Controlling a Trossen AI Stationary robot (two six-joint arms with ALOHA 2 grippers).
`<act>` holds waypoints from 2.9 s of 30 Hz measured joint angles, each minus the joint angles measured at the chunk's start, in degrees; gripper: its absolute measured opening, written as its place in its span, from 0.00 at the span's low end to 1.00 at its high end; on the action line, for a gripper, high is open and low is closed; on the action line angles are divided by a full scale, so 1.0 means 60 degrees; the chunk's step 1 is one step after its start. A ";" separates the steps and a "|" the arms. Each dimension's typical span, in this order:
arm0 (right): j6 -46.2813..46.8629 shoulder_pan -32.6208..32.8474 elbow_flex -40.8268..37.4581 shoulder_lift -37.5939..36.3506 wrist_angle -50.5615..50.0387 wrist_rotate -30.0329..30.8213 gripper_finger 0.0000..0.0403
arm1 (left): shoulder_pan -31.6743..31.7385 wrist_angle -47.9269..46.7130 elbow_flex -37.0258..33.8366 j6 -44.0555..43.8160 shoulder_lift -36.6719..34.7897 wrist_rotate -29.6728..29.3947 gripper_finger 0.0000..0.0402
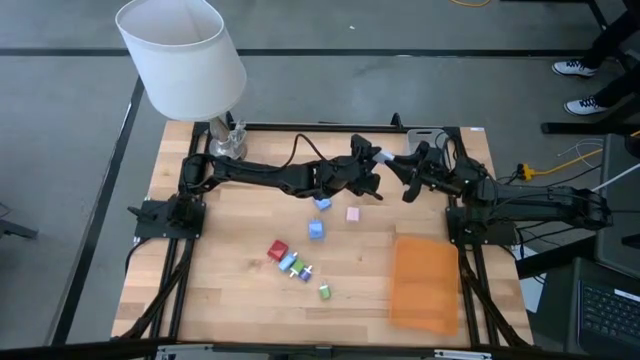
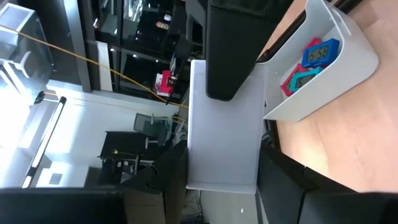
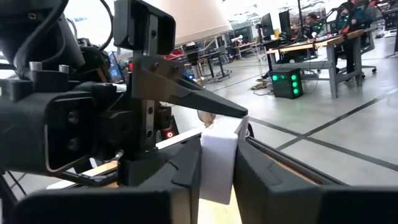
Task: Pick & Place Office items
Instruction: Put the white digital clock into the gray bin, then put the bottom blue charger adapter into the orange bin
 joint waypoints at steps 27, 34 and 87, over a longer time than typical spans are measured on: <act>-0.0547 0.0001 0.0001 0.0000 -0.2603 0.4706 0.15 | -0.0904 -0.0365 0.0007 -0.1759 -0.0372 -0.1023 0.68; 0.0415 -0.0190 0.0001 0.0000 -0.4517 0.7161 0.15 | -0.1075 -0.1899 -0.0207 -0.4617 -0.0423 -0.0044 0.67; 0.0489 -0.0652 -0.0006 -0.0011 -0.3599 0.4492 0.56 | -0.1762 0.4226 -0.8536 -1.0451 -0.3510 0.0174 0.67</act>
